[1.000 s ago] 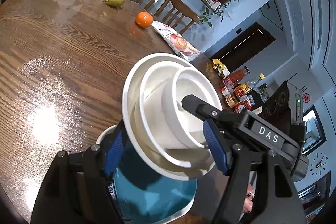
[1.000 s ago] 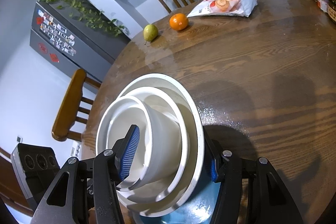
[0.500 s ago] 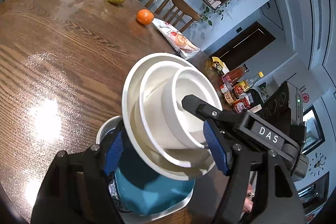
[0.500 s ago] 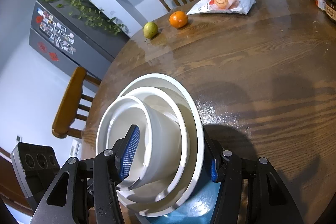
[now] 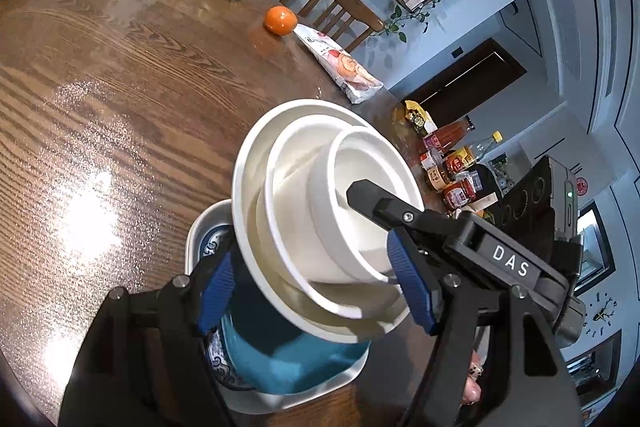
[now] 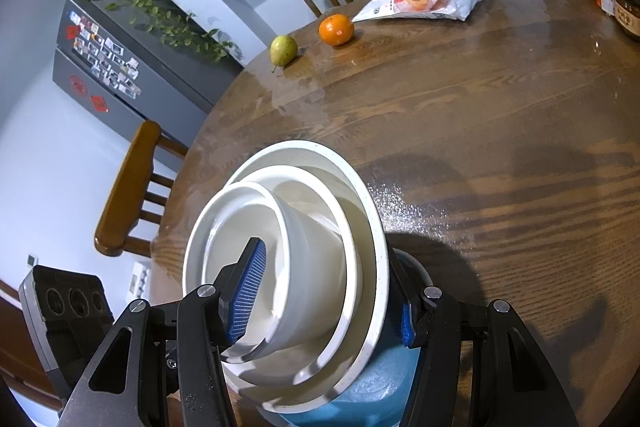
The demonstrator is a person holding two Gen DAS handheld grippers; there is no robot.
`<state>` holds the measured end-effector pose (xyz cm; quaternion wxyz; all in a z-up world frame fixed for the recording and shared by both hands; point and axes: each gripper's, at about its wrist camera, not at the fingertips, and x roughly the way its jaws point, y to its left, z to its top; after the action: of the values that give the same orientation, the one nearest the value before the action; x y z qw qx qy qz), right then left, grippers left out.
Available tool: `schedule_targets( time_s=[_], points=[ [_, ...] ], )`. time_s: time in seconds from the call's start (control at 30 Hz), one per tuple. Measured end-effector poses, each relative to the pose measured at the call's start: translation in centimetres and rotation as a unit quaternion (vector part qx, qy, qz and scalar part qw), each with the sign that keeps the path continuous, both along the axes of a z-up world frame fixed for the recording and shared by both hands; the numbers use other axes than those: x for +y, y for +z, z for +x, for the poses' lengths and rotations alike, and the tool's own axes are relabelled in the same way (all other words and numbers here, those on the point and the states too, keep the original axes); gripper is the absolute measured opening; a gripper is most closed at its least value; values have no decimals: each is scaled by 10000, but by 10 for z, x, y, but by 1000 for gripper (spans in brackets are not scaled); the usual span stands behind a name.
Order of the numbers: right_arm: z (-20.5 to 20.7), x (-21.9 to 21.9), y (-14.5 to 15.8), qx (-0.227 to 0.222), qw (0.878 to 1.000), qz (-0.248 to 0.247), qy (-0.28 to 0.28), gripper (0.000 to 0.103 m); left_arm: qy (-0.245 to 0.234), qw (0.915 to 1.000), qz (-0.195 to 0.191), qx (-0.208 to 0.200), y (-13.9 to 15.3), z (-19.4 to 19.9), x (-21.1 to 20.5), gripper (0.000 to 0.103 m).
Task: Organize plates and bowls
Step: 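Lower the bowl stack toward the teal plate with both tools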
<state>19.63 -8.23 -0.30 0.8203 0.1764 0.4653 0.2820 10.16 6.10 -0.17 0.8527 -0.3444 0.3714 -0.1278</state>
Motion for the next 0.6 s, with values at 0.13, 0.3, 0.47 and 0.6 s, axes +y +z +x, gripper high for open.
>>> schedule_targets(
  time_s=[0.13, 0.3, 0.47, 0.6],
  points=[
    [0, -1, -1, -10, 10000, 6, -9, 58, -17, 10000, 30, -54, 0, -4, -1, 71],
    [-4, -3, -1, -77, 10000, -28, -9, 58, -45, 10000, 13, -78, 1, -7, -2, 71],
    [-5, -4, -1, -76, 10000, -53, -15, 58, -58, 10000, 26, -77, 0, -9, -2, 71],
    [-6, -4, -1, -88, 9999, -63, -25, 58, -77, 9999, 30, -92, -1, -11, -3, 71]
  ],
)
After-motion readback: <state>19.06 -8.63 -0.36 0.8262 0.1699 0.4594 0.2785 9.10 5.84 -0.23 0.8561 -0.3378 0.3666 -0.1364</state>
